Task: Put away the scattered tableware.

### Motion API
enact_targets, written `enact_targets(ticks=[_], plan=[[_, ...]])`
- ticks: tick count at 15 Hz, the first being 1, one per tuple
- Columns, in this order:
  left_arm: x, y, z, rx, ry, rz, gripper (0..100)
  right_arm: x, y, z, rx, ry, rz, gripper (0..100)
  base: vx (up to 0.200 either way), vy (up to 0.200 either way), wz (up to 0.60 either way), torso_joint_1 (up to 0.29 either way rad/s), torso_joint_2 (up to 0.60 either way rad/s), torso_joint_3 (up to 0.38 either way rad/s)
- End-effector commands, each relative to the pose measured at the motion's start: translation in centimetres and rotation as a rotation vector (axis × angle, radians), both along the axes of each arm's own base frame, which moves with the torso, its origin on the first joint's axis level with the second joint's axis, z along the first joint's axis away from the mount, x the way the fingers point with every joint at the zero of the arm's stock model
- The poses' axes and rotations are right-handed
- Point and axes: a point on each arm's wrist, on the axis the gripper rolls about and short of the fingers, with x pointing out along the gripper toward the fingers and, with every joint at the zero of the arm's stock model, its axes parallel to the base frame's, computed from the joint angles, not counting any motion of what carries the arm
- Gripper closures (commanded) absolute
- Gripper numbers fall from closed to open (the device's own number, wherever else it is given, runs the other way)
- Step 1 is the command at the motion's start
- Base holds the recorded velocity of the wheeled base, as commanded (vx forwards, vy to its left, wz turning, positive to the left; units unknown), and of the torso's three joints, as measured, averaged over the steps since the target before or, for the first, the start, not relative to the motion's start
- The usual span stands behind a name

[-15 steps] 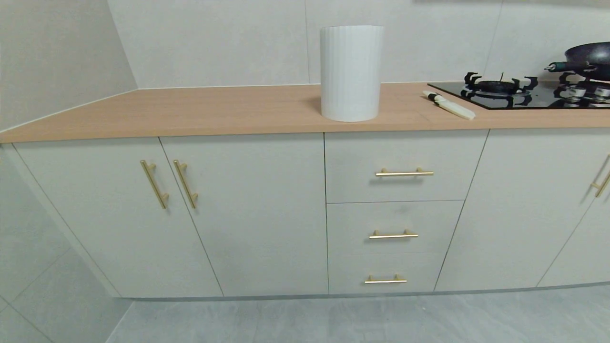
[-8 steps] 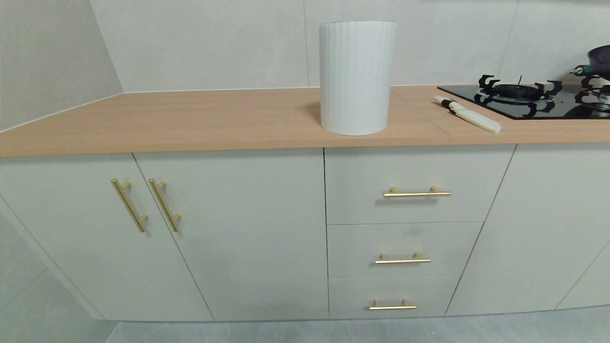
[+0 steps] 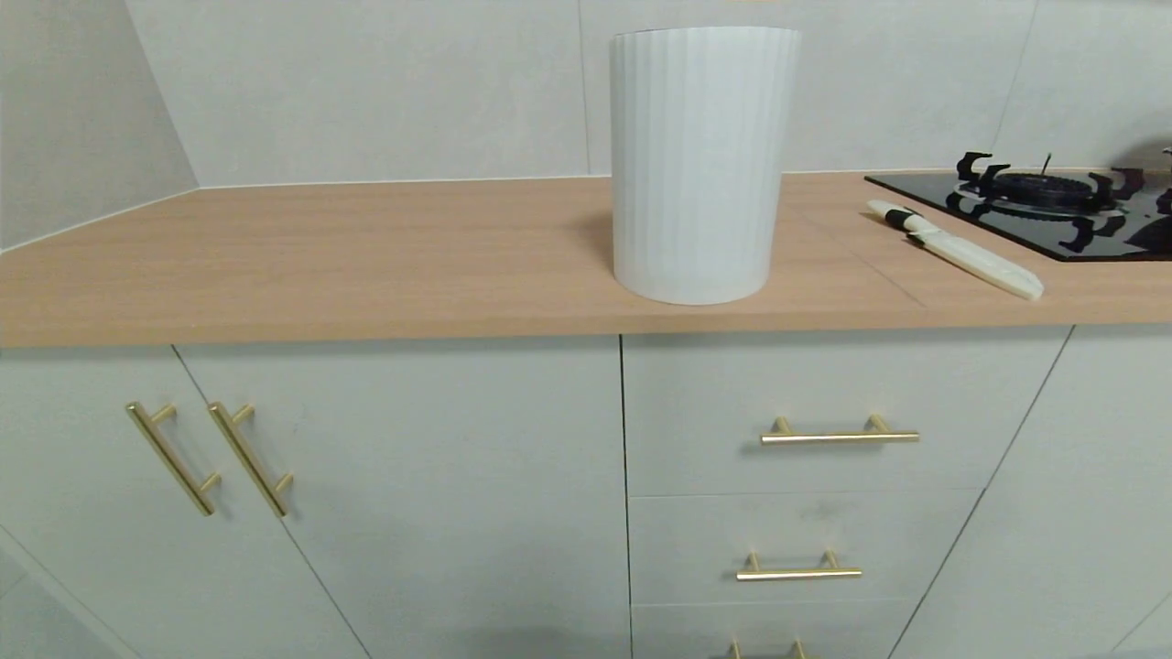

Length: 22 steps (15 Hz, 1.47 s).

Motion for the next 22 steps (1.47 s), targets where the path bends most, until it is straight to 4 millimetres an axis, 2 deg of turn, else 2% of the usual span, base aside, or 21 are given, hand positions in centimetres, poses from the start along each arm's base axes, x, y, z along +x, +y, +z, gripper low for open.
enact_targets(ticks=[1,10,14,22], plan=[[0.01,0.00,0.01,0.000,0.001,-0.001,0,0.01,0.00,0.01,0.001,0.002,0.000,0,0.200,0.000,0.00,0.007,0.00,-0.002],[0.01,0.00,0.01,0.000,0.001,-0.001,0,0.01,0.00,0.01,0.001,0.002,0.000,0,0.000,0.000,0.00,0.000,0.00,0.000],[0.01,0.00,0.01,0.000,0.001,-0.001,0,0.01,0.00,0.01,0.001,0.002,0.000,0,0.000,-0.200,0.00,0.001,0.00,0.001],[0.01,0.00,0.01,-0.002,0.001,-0.001,0,0.01,0.00,0.01,-0.001,0.002,0.000,0,0.000,0.000,0.00,0.000,0.00,0.000]])
